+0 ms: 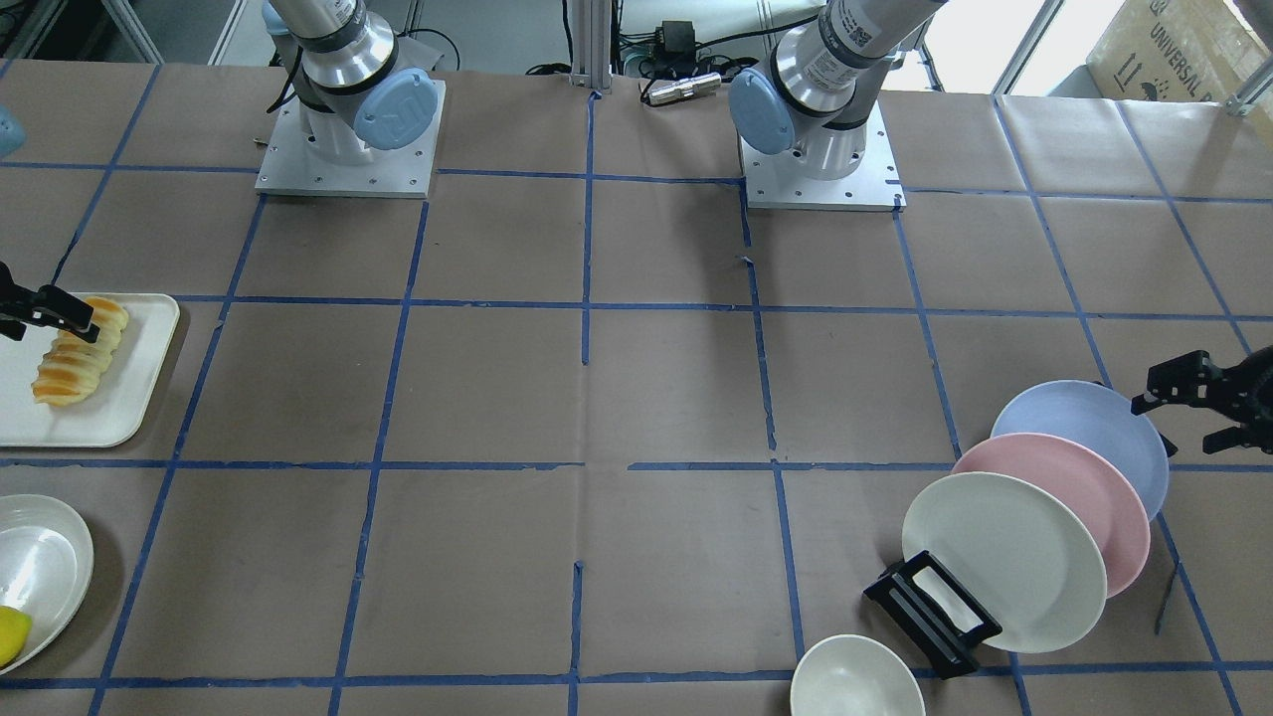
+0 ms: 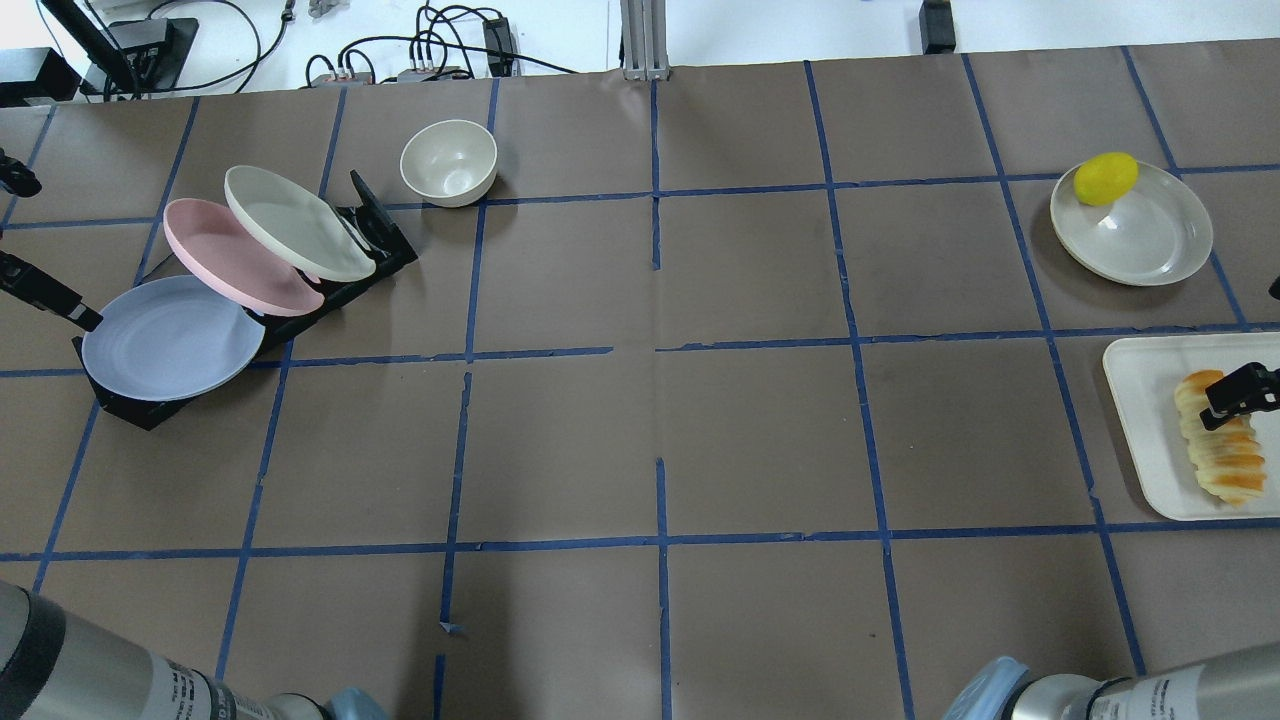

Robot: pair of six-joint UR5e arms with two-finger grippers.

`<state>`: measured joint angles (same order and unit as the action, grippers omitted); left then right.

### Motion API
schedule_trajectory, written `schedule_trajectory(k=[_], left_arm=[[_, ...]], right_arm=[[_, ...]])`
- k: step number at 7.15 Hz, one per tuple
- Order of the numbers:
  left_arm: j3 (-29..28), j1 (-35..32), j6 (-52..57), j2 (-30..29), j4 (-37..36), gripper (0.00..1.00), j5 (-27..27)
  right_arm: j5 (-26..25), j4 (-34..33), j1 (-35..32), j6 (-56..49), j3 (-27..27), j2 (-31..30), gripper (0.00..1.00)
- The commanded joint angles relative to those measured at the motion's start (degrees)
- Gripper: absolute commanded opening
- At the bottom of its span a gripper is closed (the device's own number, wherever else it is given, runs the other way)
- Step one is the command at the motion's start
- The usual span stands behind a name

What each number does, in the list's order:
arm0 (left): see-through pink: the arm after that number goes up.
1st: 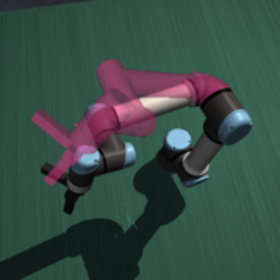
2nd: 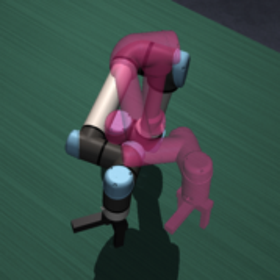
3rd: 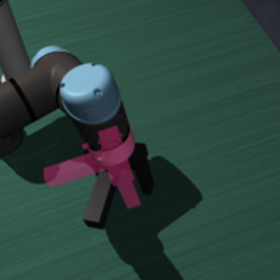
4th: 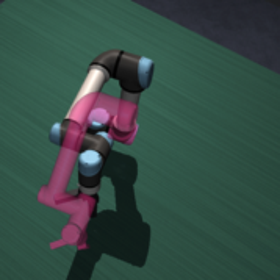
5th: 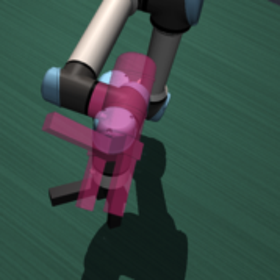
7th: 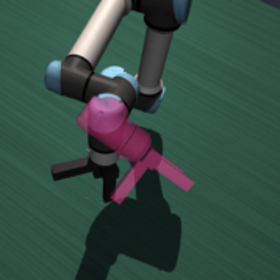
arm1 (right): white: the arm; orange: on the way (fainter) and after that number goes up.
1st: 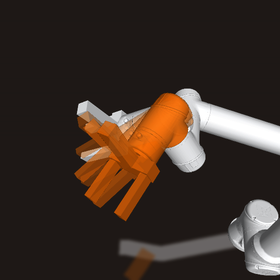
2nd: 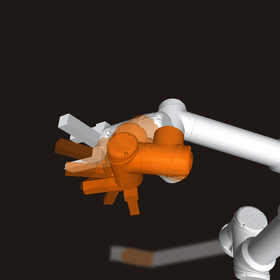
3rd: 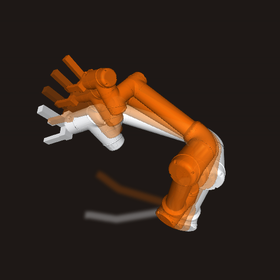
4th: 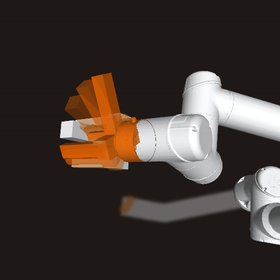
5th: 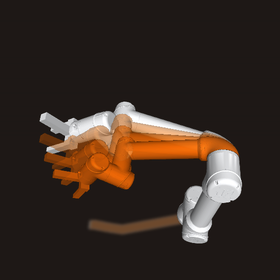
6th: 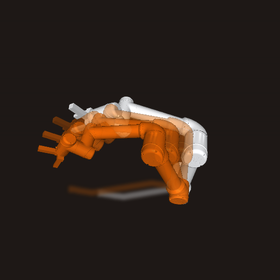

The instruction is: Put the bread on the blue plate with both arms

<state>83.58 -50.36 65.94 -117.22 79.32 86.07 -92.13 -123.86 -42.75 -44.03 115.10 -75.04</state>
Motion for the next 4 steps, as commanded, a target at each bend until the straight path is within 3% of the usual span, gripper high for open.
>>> schedule_trajectory(k=[1,4], left_arm=[[-2.71,-1.13,0.42,-5.37,-0.22,1.00,-1.78],[-3.59,-2.02,0.60,-7.14,-0.66,0.99,-1.69]], right_arm=[[0.11,-3.13,-0.05,0.00,-0.22,3.04,0.95],[0.37,-3.23,-0.41,0.09,-0.14,3.14,0.90]])
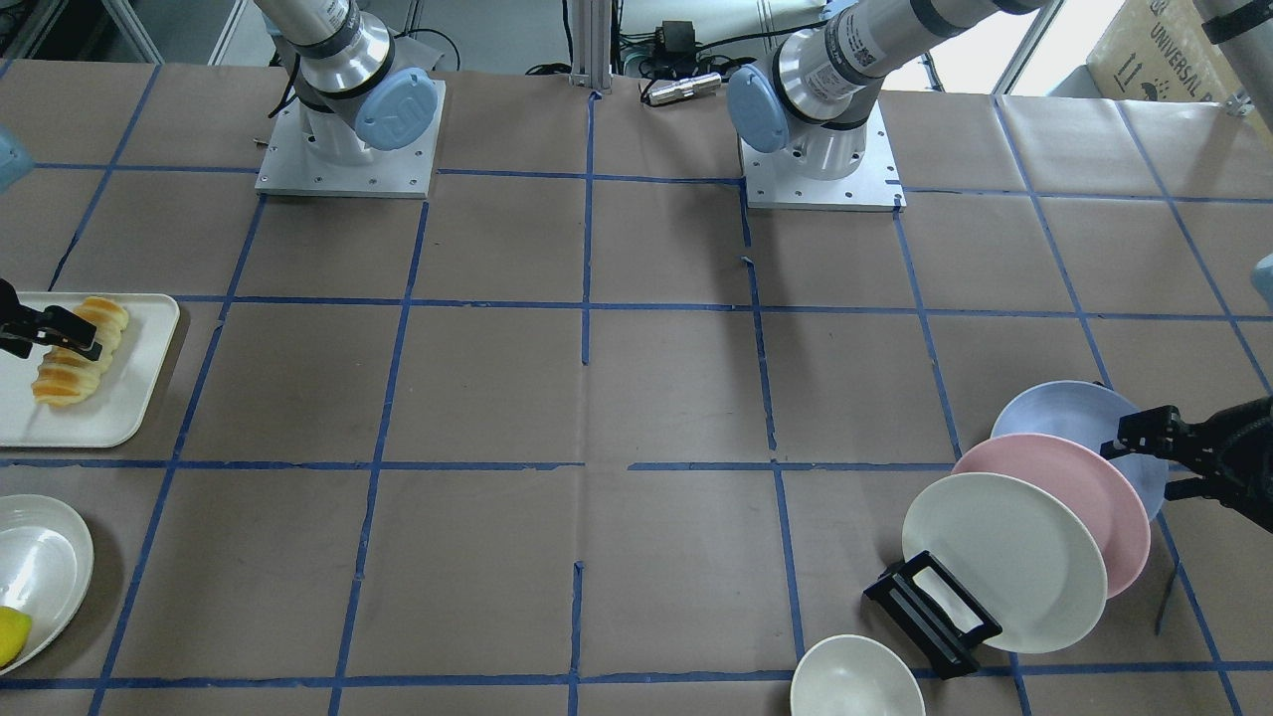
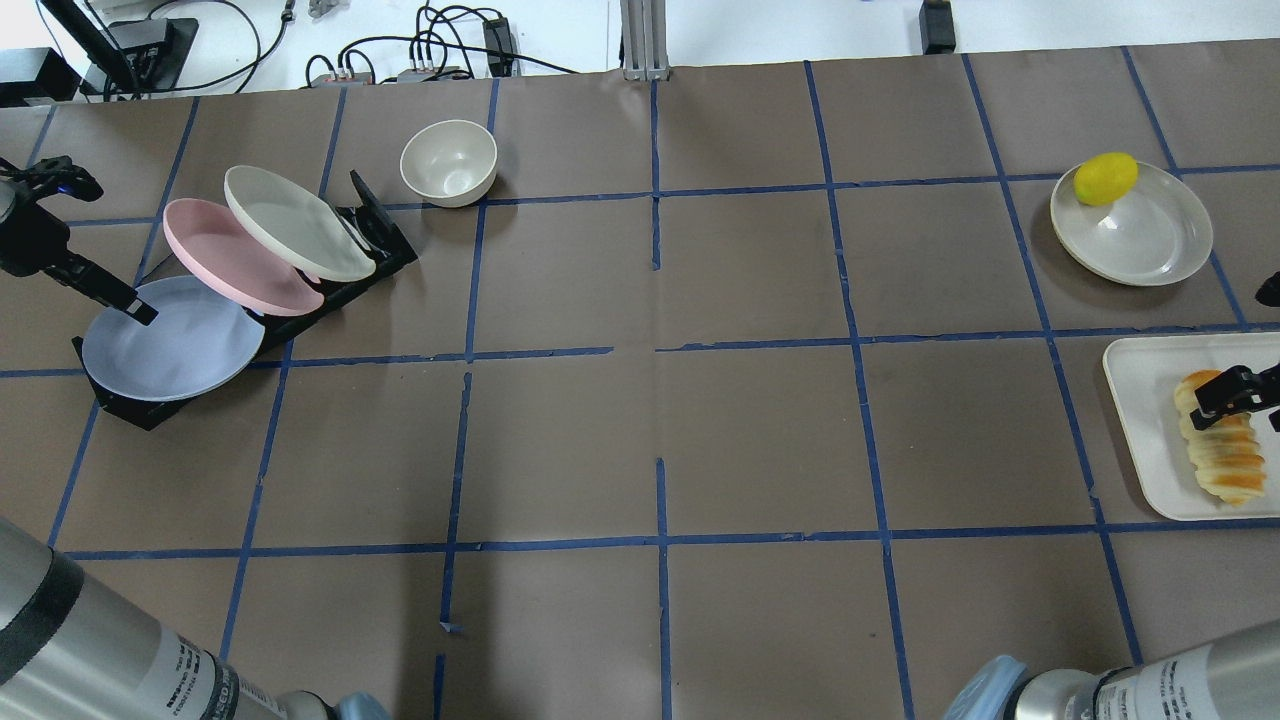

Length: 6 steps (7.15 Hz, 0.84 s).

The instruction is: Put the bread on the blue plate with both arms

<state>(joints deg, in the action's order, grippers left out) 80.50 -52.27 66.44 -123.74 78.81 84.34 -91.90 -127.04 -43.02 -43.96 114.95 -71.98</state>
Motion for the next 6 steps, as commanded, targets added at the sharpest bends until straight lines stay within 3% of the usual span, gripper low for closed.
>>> schedule_trajectory(k=[1,2,3,6], left_arm=[[-1.47,-0.12,0.27,-0.71,-0.07,0.99,0.03],[-1.92,-0.12,0.27,-1.24,-0.06,0.99,0.12],[-2.97,-0.12,0.36,-1.59,0.02,0.99,0.03],[-3.95,-0.38,0.62,-4.31,0.29,0.99,-0.06]], right_arm=[[0.05,0.12,-0.40,0.01,0.10,0.08,0.51],[-0.12,0.03,-1.01,-0.07,-0.07,0.60,0.20],[-0.30,-0.05,-1.36,-0.16,-0.07,0.61,0.07],[-0.65,1.08,-3.37,-0.69,-2.43,-0.26,0.06]])
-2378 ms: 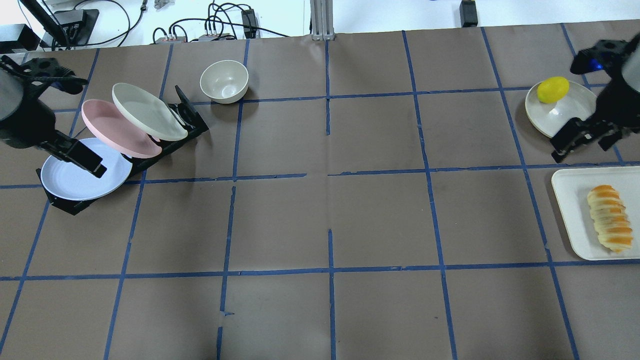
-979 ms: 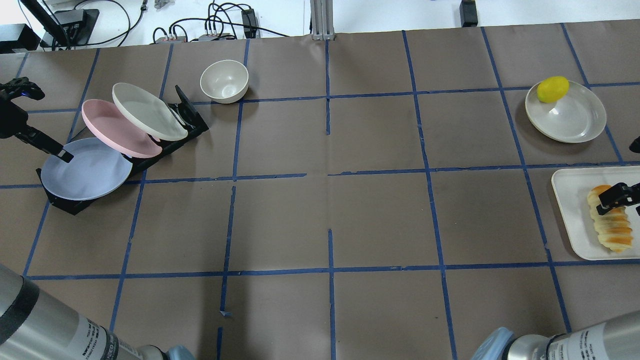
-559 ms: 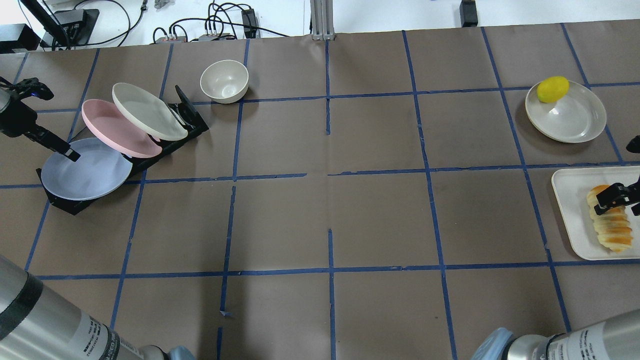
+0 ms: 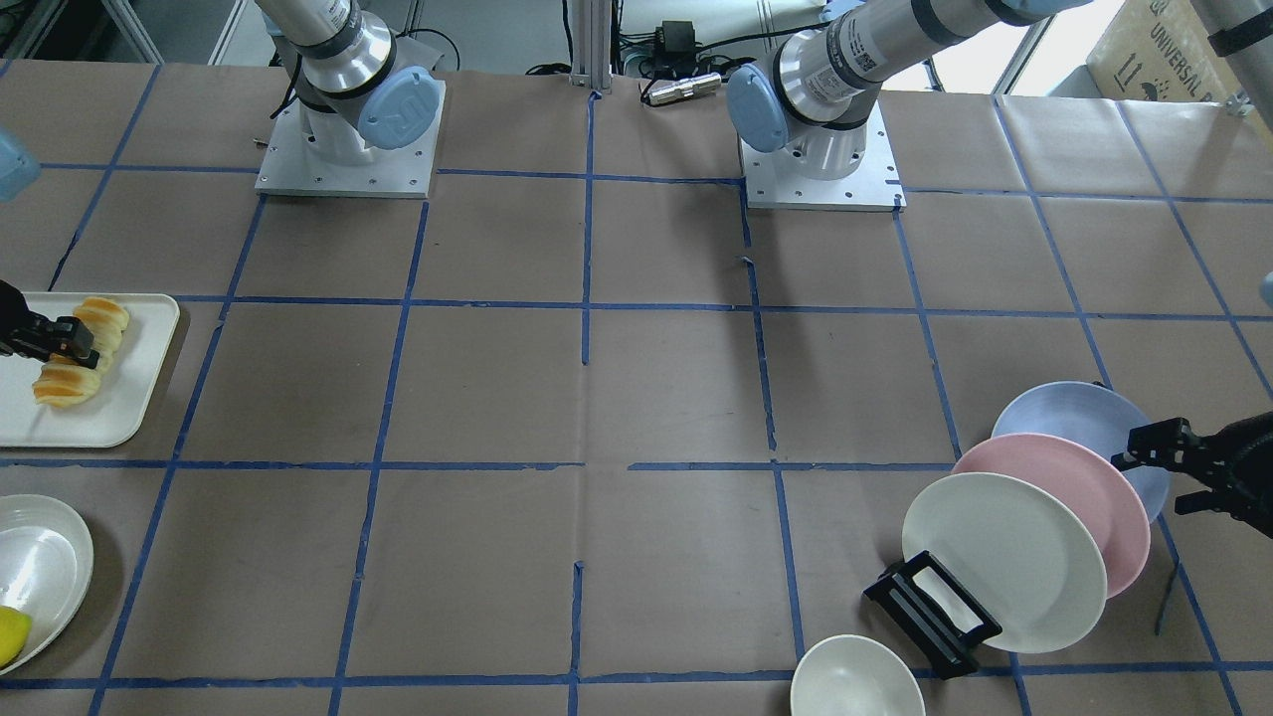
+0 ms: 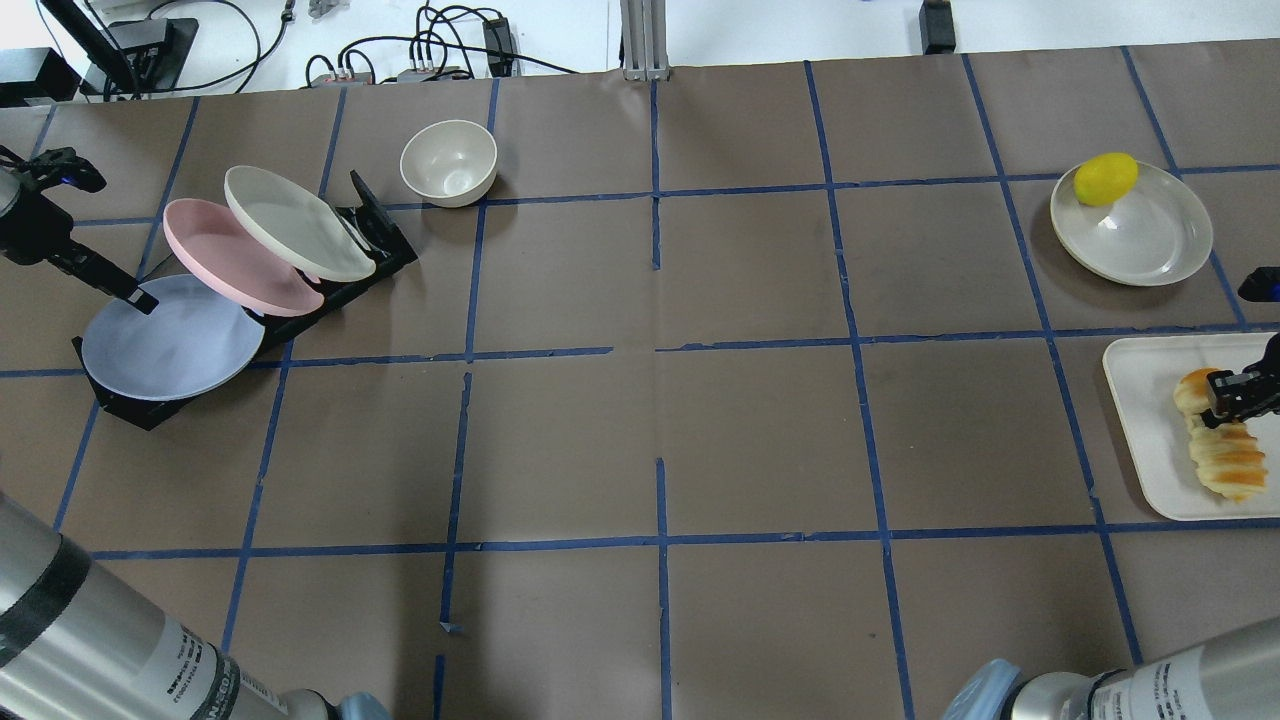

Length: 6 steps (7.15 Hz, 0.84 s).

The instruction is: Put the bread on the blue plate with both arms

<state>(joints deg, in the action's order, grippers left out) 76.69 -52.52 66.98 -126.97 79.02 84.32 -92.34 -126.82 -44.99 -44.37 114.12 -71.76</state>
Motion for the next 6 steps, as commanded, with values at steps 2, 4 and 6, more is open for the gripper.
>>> schedule_trajectory(k=[2,4,6], left_arm=[[-0.22,0.05,-0.01,-2.06,0.16,0.65,-0.56],[-0.48,0.14,-0.01,-1.45,-0.01,0.02,-0.04],[-3.54,0.05,0.08,-1.70,0.68,0.00,-0.48]], right_arm=[[-0.29,9.18,-2.47,-0.54,-5.55,-5.29,0.06],[0.32,16.13,-3.51,-1.59,-8.02,-11.26,0.07],[0.41,26.40,-8.34,-1.42,-13.71,-18.46,0.07]])
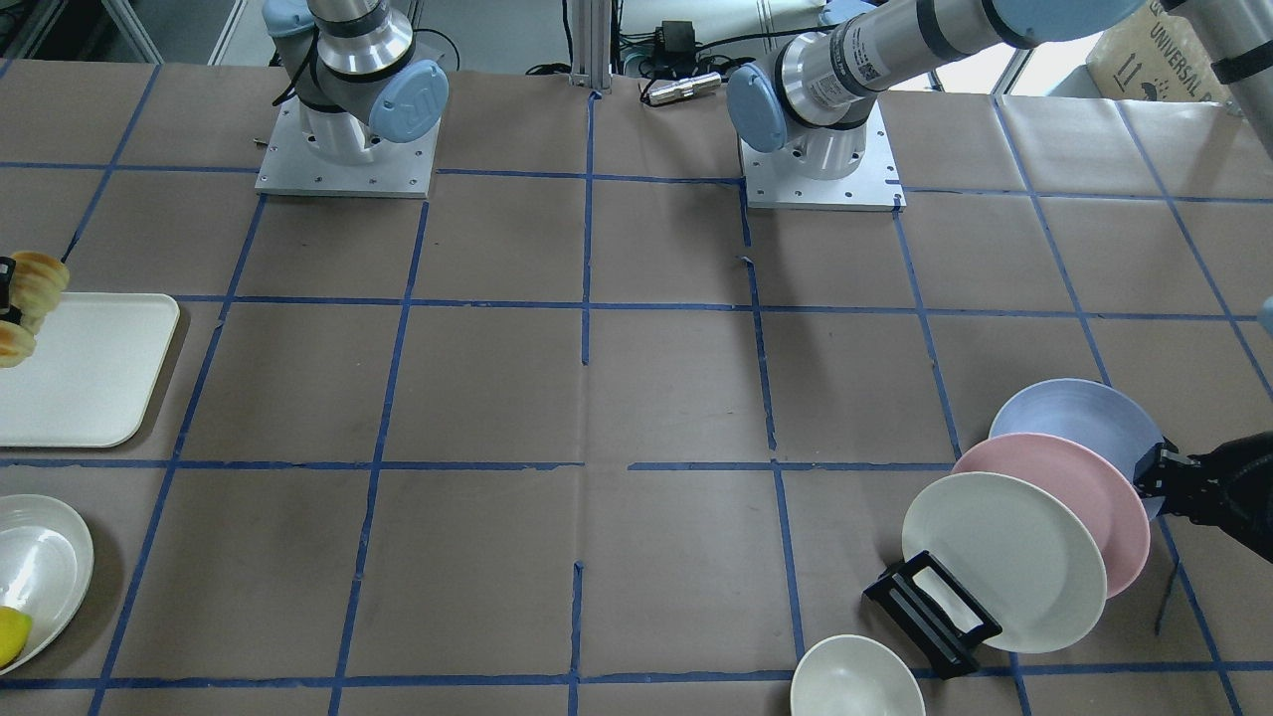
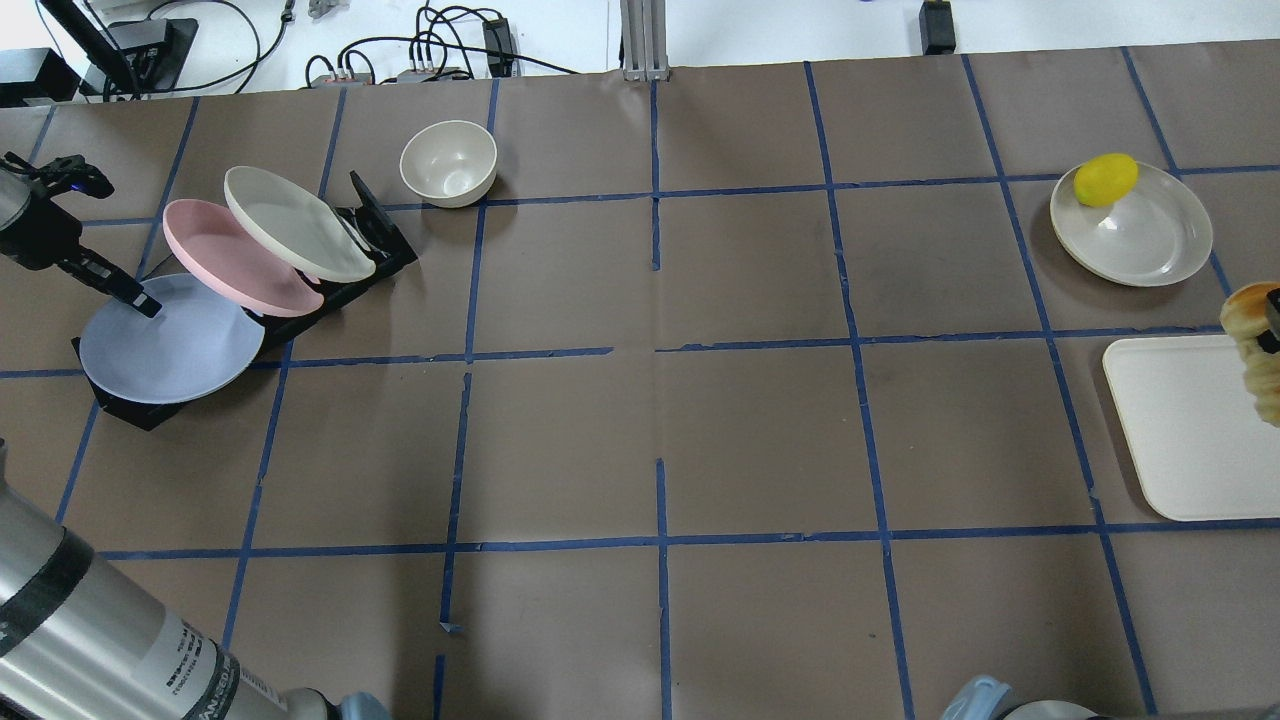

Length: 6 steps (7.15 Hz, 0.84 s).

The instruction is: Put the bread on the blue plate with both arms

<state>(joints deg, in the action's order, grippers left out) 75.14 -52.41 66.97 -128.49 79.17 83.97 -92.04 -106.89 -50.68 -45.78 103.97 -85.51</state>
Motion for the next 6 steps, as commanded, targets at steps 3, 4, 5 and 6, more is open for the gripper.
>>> schedule_trajectory(k=[3,4,5,6], left_arm=[[-4.30,-0.50,0.09,1.31,4.40,0.00,-0.12],[-4.39,-0.59,0.01,3.32,7.81,0.00,-0.21],[-4.21,-0.59,-0.17,5.60,11.06,0.00,-0.56],[-4.12,-0.59,-0.26,8.23,13.97,0.00,-1.00]], right_arm=[[0.10,13.18,-13.61,1.56,-9.47,-10.72,0.07],[0.02,15.02,-16.96,4.53,-9.66,-11.86,0.07],[0.10,16.43,-20.73,11.35,-9.49,-12.57,0.07],[-0.25,16.53,-25.21,17.94,-9.05,-12.66,0.07]])
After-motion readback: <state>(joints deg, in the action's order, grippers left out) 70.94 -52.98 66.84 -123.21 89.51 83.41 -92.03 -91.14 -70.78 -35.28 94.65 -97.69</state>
